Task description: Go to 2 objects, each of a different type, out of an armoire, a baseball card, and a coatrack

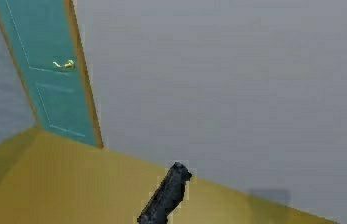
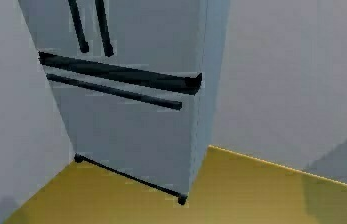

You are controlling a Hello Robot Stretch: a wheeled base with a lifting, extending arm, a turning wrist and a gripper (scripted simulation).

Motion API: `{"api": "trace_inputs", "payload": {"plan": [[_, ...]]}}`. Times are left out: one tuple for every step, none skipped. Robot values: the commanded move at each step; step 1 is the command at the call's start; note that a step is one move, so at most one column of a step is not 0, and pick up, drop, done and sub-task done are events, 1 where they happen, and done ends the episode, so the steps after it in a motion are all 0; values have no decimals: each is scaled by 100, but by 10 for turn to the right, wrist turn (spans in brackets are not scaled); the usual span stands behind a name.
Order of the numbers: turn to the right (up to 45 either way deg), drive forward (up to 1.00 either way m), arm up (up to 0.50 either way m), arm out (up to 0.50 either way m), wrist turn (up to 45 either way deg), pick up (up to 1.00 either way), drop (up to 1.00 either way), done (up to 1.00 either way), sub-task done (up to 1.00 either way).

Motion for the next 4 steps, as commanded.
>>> {"api": "trace_inputs", "payload": {"plan": [[0, 0, 0, 0, 0, 0, 0, 0, 100], [-450, 0, 0, 0, 0, 0, 0, 0, 0], [-270, 0, 0, 0, 0, 0, 0, 0, 0], [0, 100, 0, 0, 0, 0, 0, 0, 0]]}}
